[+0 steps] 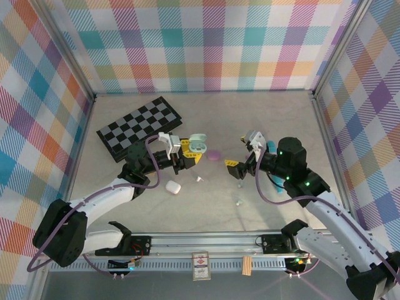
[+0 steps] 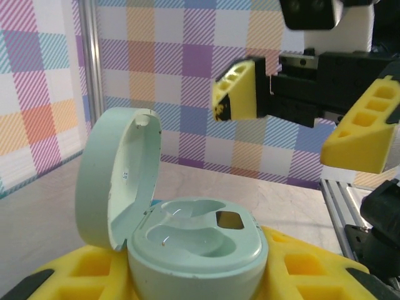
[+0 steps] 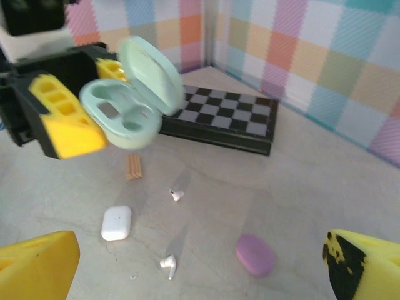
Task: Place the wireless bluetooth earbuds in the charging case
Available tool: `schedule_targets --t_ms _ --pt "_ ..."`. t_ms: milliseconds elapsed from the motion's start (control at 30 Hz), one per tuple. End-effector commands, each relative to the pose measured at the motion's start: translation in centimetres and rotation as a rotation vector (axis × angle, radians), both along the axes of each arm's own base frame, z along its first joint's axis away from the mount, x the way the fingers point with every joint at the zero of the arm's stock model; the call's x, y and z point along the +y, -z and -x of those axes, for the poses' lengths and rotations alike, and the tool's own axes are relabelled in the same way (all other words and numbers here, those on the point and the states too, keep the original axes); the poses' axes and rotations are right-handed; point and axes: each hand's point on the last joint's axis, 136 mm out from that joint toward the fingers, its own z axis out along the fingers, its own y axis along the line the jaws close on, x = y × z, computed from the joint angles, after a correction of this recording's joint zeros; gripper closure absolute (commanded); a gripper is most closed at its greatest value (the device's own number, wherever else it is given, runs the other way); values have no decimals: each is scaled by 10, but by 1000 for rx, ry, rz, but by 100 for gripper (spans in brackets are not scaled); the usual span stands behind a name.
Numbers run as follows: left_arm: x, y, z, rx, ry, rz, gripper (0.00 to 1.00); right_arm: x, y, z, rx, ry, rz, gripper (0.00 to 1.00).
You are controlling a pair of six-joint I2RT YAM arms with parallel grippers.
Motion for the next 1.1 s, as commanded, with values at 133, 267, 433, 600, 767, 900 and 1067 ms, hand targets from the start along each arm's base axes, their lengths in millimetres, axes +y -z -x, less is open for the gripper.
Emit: schedule_targets --t_ms 133,267,433,600,767,900,1067 --pt "9 -15 6 -54 18 50 63 -26 39 -7 320 251 -143 1" --pt "9 -19 7 -58 23 61 63 -37 82 -3 544 377 -203 1" --pt "9 -20 8 -61 28 61 63 -44 136 16 832 497 -196 1" --pt "8 -19 8 -60 36 61 63 -45 170 23 950 531 -126 5" --pt "7 -22 10 -61 48 65 63 -28 188 16 1061 474 -123 12" --pt "8 -22 11 -55 52 67 63 -24 200 4 1116 468 -138 18" --pt "8 -23 13 -52 53 71 63 -28 214 -8 1151 498 -140 25"
